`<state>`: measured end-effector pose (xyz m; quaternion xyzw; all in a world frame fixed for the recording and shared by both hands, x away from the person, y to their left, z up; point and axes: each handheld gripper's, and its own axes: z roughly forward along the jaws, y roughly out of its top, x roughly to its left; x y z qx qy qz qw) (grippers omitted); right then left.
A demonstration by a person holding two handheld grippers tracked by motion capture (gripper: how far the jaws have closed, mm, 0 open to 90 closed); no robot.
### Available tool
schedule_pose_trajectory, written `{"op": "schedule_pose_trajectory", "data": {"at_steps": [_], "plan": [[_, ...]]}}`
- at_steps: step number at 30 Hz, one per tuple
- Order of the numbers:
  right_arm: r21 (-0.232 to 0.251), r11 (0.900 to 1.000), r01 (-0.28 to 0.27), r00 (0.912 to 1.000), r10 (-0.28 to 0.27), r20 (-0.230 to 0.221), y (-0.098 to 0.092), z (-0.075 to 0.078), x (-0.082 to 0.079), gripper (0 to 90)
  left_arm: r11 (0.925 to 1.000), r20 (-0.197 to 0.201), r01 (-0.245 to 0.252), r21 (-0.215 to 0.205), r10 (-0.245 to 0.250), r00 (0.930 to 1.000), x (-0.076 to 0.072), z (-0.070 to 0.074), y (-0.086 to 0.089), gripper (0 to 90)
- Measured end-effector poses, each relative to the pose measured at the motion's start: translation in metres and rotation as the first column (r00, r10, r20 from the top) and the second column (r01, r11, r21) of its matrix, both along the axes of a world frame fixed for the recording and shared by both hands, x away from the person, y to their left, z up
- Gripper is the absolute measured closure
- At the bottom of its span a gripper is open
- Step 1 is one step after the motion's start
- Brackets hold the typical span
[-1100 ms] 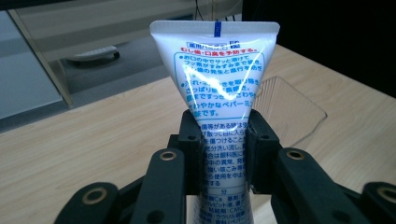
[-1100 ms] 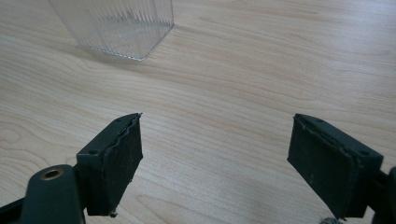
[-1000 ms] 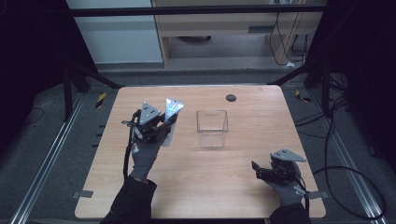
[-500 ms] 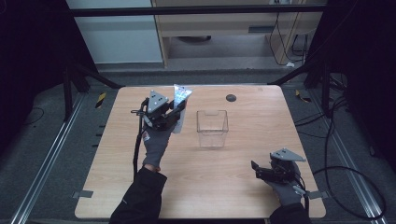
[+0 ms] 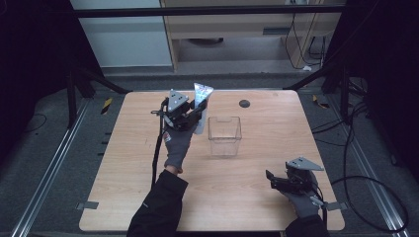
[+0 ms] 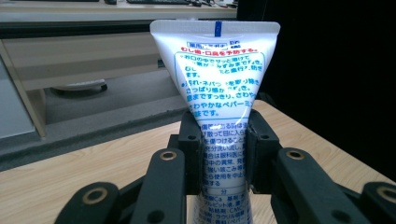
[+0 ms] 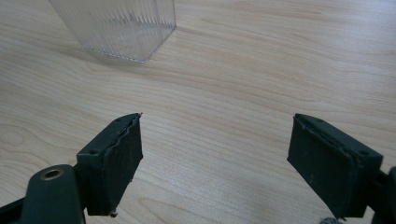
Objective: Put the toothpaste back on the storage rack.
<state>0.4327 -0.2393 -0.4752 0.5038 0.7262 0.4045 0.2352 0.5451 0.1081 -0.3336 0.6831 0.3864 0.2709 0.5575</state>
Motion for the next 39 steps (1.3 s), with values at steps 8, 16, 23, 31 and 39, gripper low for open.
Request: {"op": "schedule_pose_trajectory", "data": {"at_steps": [8,16,23,31,39], "plan": [[0.004,1.000,-0.002,1.0000,0.002,-0.001,0.000,0.000,0.000,17.6,0.9997,0.006,0.008,-0.022,-0.008,0.9999,0.007,-0.008,-0.021,71.3],[0.009,1.000,-0.001,1.0000,0.001,-0.004,0.000,0.000,0.000,17.5,0.9991,-0.003,0.034,-0.027,-0.034,0.9994,0.014,-0.012,-0.039,71.3],[0.009,1.000,-0.002,1.0000,0.002,-0.005,0.000,-0.001,0.001,17.6,0.9983,-0.012,0.046,-0.035,-0.046,0.9989,0.021,-0.021,-0.052,71.3],[0.011,1.000,-0.002,1.0000,0.002,-0.006,0.000,-0.001,0.001,17.5,0.9985,-0.021,0.049,-0.026,-0.049,0.9986,0.026,-0.030,-0.060,71.3],[0.014,1.000,-0.002,1.0000,0.002,-0.009,0.000,-0.001,0.001,17.6,0.9988,-0.028,0.041,-0.026,-0.042,0.9987,0.030,-0.044,-0.068,71.3]]}}
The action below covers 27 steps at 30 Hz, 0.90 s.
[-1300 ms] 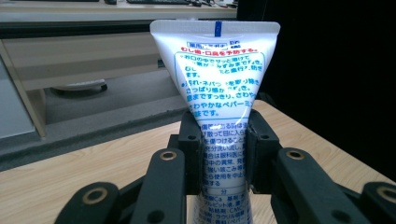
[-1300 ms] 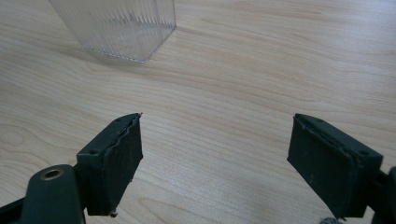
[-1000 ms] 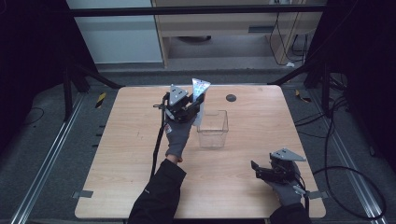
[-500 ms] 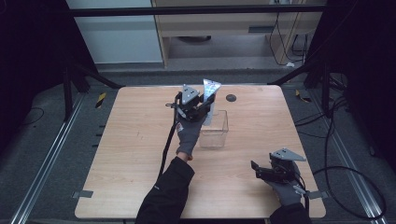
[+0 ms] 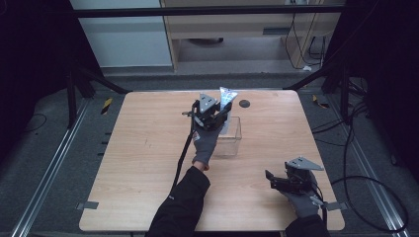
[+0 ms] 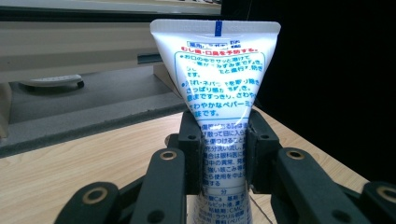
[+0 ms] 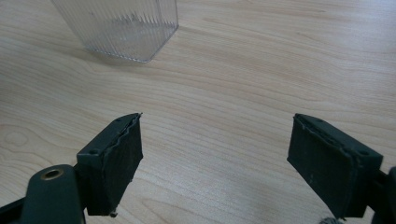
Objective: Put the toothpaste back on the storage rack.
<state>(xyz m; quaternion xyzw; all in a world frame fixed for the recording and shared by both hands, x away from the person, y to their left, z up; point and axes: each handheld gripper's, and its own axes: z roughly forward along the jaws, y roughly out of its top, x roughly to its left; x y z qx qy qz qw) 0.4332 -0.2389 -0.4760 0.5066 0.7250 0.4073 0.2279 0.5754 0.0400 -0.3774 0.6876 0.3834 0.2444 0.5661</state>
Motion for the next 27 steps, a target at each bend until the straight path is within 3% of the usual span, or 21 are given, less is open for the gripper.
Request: {"op": "schedule_pose_trajectory", "data": {"at_steps": [6,16,27], "plan": [[0.000,1.000,0.001,1.0000,-0.001,-0.003,0.000,0.000,0.000,17.6,1.0000,-0.015,-0.001,0.003,0.001,0.9999,0.002,-0.010,-0.005,71.3],[0.000,1.000,-0.003,1.0000,0.003,-0.003,0.001,0.000,0.000,17.6,0.9983,-0.038,0.013,0.058,-0.011,0.9992,0.004,-0.030,-0.014,71.2],[-0.005,1.000,-0.004,1.0000,0.004,-0.002,0.000,-0.001,0.001,17.5,0.9948,-0.059,0.031,0.098,-0.025,0.9980,0.003,-0.042,-0.020,70.9]]}}
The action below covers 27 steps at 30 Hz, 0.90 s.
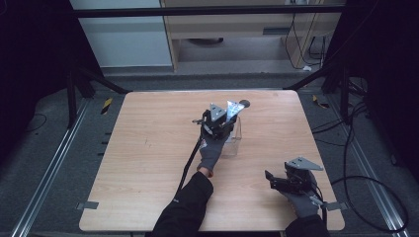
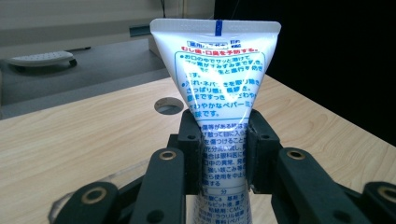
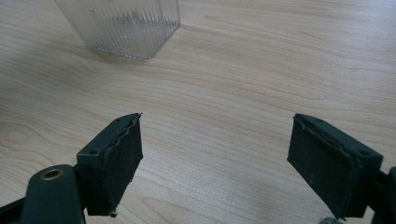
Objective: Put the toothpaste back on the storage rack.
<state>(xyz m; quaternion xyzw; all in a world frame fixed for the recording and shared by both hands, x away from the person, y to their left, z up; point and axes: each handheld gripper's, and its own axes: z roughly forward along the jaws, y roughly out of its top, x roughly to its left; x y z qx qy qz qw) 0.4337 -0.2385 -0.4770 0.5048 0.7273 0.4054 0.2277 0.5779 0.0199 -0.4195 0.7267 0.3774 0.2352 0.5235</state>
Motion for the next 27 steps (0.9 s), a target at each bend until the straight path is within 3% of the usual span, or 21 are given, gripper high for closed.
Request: {"op": "schedule_pose_trajectory", "data": {"at_steps": [22,24,27], "plan": [[-0.003,1.000,-0.004,1.0000,0.004,-0.002,0.000,-0.001,0.000,17.4,0.9987,-0.032,0.029,0.041,-0.028,0.9991,-0.007,-0.019,-0.006,68.8],[-0.003,1.000,-0.004,1.0000,0.004,-0.003,0.000,-0.001,0.000,17.4,0.9983,-0.034,0.036,0.047,-0.034,0.9989,-0.008,-0.019,-0.006,67.1],[-0.004,1.000,-0.006,1.0000,0.006,-0.003,0.001,-0.001,0.000,17.4,0.9967,-0.044,0.043,0.069,-0.040,0.9982,-0.008,-0.020,-0.006,57.8]]}}
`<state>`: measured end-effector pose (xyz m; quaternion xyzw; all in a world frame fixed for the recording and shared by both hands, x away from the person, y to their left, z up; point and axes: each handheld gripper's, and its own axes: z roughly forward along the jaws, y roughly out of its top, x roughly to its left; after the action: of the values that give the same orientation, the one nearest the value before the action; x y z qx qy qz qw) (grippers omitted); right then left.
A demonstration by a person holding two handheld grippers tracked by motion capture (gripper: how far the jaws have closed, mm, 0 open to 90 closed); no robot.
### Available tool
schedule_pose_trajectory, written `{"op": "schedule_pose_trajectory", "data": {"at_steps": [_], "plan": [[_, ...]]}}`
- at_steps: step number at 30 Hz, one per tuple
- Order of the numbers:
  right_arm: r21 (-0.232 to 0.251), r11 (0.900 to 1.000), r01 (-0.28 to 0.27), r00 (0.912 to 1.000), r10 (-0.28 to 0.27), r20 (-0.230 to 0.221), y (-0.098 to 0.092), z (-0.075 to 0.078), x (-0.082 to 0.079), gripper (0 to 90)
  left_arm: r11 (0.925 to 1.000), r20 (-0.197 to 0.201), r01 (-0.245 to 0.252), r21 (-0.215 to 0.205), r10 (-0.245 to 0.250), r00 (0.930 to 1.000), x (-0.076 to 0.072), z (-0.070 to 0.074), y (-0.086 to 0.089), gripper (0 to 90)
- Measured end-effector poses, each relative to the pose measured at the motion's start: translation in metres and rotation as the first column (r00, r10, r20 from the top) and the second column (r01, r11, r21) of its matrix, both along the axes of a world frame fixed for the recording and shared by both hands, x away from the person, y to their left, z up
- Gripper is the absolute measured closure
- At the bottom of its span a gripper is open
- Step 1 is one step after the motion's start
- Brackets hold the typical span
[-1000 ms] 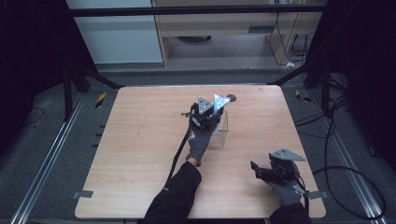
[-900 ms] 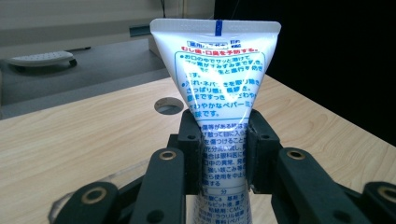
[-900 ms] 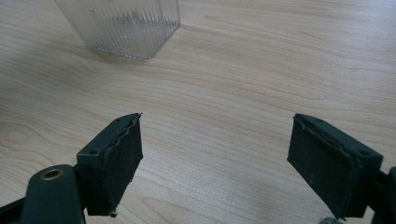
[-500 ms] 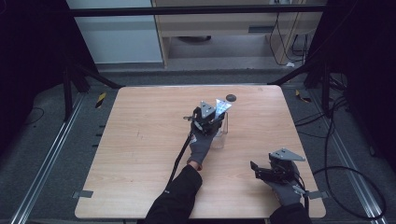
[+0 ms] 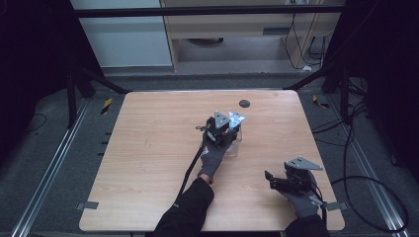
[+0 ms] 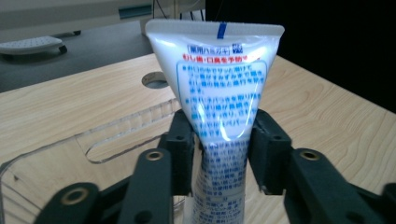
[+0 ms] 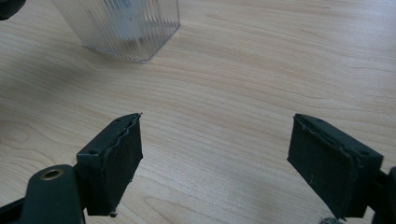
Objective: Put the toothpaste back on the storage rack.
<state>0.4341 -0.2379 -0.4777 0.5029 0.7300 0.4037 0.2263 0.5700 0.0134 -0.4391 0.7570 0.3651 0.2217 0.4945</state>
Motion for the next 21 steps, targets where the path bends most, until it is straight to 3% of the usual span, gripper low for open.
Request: {"op": "schedule_pose_trajectory", "data": {"at_steps": [3,9,19,21], "plan": [[0.000,1.000,-0.003,1.0000,0.003,-0.003,0.000,0.000,0.000,17.4,0.9994,-0.008,0.011,-0.032,-0.011,0.9999,-0.002,0.004,0.003,51.6],[0.001,1.000,0.000,1.0000,0.000,-0.005,0.001,0.000,0.000,17.4,0.9969,0.031,0.027,-0.073,-0.025,0.9992,-0.013,0.024,0.013,43.1],[-0.007,1.000,0.007,1.0000,-0.007,-0.002,0.001,0.000,0.000,17.1,0.9975,0.048,0.067,-0.023,-0.066,0.9967,-0.037,0.054,0.041,35.7],[-0.009,1.000,0.007,1.0000,-0.007,-0.002,0.002,0.000,0.000,17.1,0.9953,0.023,0.093,-0.025,-0.093,0.9954,-0.041,0.058,0.047,34.4]]}}
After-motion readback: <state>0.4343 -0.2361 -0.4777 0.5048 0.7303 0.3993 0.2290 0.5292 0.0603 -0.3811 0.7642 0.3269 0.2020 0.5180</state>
